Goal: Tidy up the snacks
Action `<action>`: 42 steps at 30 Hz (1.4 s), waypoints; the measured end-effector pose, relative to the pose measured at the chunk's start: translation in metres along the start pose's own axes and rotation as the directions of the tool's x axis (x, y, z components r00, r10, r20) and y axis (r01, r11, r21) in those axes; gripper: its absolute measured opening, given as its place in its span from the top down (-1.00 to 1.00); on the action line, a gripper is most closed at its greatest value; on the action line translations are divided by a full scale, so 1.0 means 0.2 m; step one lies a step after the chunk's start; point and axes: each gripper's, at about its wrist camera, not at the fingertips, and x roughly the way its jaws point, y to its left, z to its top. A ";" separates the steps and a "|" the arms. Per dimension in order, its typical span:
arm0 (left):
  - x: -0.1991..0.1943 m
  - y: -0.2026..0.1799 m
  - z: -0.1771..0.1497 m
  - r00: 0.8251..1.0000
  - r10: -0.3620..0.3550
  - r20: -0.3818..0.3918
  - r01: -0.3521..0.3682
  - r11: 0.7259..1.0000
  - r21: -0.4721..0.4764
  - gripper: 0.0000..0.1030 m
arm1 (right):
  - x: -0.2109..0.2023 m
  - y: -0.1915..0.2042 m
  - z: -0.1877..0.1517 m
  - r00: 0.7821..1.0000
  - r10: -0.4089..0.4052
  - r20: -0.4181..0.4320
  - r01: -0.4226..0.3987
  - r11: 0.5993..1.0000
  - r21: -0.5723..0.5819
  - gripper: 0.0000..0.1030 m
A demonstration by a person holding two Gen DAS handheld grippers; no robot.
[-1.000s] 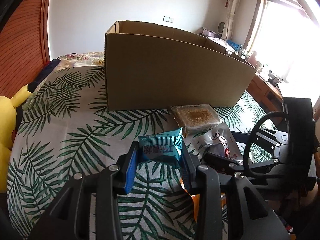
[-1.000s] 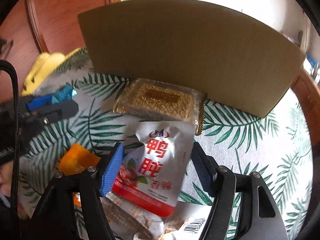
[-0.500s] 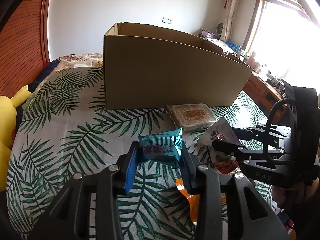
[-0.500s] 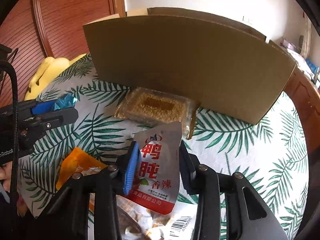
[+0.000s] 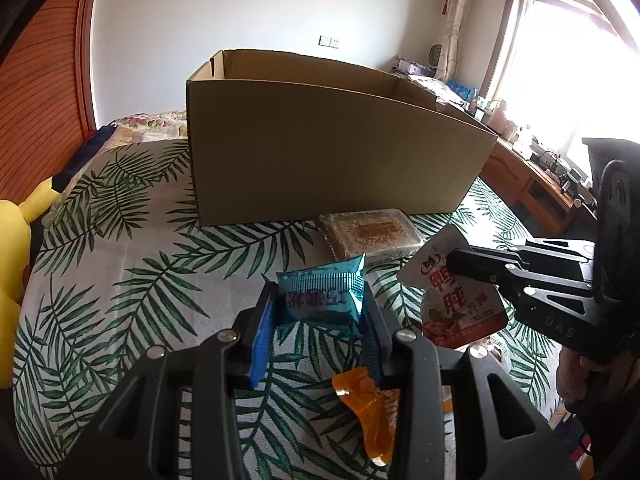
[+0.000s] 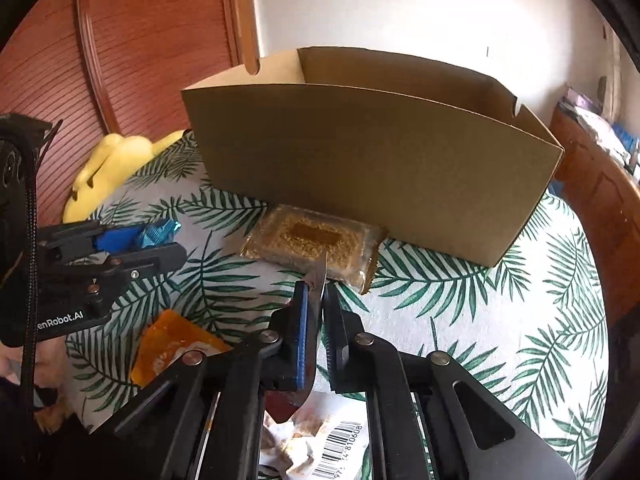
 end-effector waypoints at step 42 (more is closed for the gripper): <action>-0.02 -0.17 0.60 0.985 0.025 0.171 -0.058 0.979 0.194 0.28 | -0.37 -0.08 0.54 0.954 -0.081 0.288 0.125 0.983 -0.135 1.00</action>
